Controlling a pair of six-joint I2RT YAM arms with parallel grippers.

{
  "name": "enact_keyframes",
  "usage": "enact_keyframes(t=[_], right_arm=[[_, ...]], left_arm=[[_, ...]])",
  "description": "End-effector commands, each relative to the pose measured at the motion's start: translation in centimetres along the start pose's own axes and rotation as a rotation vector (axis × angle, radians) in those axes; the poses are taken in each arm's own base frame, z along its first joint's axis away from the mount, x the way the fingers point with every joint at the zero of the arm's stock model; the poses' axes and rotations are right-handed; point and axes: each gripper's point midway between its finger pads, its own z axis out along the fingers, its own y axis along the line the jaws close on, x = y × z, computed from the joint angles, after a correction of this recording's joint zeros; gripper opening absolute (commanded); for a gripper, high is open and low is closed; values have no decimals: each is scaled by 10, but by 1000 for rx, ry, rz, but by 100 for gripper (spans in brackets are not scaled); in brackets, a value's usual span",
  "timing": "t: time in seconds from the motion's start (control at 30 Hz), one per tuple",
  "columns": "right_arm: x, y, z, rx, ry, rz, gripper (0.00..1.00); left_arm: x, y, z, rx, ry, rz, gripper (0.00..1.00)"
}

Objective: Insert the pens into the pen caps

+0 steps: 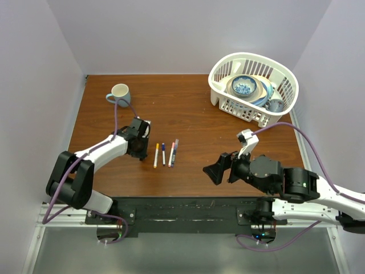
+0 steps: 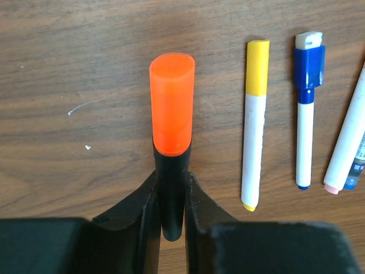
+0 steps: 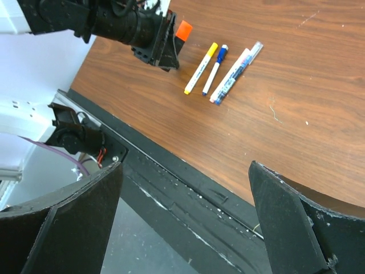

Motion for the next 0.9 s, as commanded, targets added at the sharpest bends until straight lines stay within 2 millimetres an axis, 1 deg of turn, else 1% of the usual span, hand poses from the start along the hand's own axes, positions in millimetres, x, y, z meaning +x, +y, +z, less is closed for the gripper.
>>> enact_keyframes(t=[0.0,0.17,0.3,0.37,0.43,0.47,0.53,0.57,0.6,0.63,0.67,0.73,0.77,0.8,0.83,0.87], right_arm=[[-6,-5,1,33,-30,-6,96],[-8,-6,0,42,-34,-5,96],[-14,-5,-2,42,-48,4,96],[-15,-4,-2,39,-48,3,96],[-14,-4,0,48,-45,1,96],[-14,-4,0,50,-43,1,96],[-10,-4,4,58,-32,-6,96],[-10,-3,6,59,-34,-10,97],[-9,-3,7,60,-33,-16,97],[-9,-3,9,64,-37,-20,99],[-8,-7,11,79,-41,-25,99],[-10,-7,12,77,-59,-20,99],[-10,-7,12,81,-62,-22,99],[-16,-7,11,82,-78,-17,99],[-18,-8,11,92,-88,-16,99],[-24,-5,9,90,-102,-7,99]], left_arm=[[8,-4,1,28,13,-29,25],[13,-11,3,70,27,-40,26],[14,-8,3,47,43,-51,29],[11,-7,-1,42,24,-59,32],[-1,-8,-13,50,-29,-75,36],[-13,-14,-26,85,-80,-78,42],[-27,-20,-39,127,-147,-84,47],[-31,-29,-48,177,-163,-84,50],[-45,-34,-63,213,-220,-86,51],[-50,-39,-70,242,-244,-86,53],[-55,-49,-85,308,-281,-75,56],[-68,-62,-102,390,-346,-52,60],[-70,-73,-115,467,-365,-28,63],[-79,-81,-134,525,-435,-3,64],[-81,-88,-147,579,-470,17,66],[-87,-97,-172,659,-551,53,76]])
